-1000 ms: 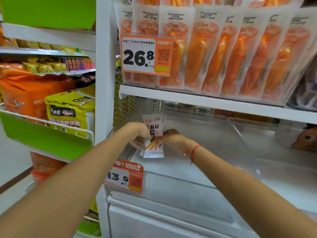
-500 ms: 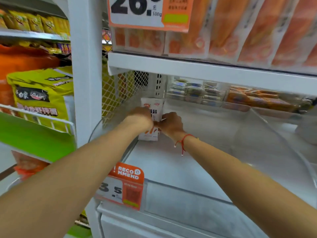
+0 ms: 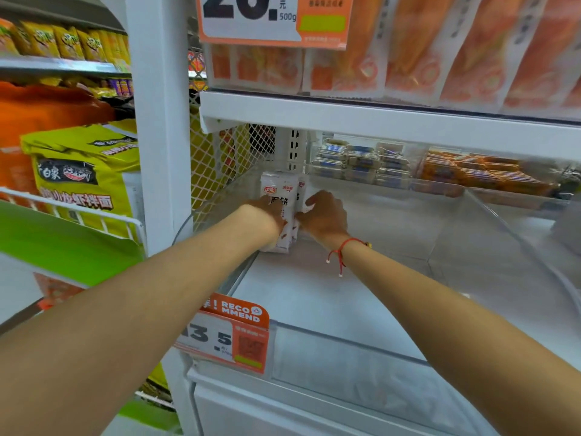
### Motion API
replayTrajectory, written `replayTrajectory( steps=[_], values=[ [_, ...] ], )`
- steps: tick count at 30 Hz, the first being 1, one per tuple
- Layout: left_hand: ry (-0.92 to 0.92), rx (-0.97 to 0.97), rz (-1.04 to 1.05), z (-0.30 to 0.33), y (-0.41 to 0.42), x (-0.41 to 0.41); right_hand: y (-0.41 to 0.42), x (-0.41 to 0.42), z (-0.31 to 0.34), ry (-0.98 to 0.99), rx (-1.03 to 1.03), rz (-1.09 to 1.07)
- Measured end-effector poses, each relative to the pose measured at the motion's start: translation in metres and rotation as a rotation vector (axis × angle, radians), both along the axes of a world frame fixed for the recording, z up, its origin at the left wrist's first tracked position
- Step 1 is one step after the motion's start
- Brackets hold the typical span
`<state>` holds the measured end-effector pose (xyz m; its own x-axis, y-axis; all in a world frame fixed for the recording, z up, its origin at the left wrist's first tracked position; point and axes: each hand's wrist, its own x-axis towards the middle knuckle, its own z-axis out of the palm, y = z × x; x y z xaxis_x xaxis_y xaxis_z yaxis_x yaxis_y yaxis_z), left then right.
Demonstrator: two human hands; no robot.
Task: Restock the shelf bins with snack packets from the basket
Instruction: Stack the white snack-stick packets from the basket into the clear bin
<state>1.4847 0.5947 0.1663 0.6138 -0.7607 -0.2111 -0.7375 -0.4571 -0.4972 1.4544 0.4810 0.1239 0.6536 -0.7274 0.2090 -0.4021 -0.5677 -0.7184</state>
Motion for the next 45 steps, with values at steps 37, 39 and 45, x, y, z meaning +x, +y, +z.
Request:
replayTrajectory(
  steps=[37,39,45],
  values=[
    [0.365,-1.046,0.086,0.044,0.122,-0.144,0.103,-0.207,0.065,-0.017,0.139,0.318],
    [0.419,-1.071,0.088,0.039,0.138,-0.166,0.120,-0.233,0.066,-0.029,0.176,0.366],
    [0.686,-0.963,0.140,-0.020,0.169,-0.217,0.144,-0.288,0.022,0.139,0.241,0.388]
  ],
)
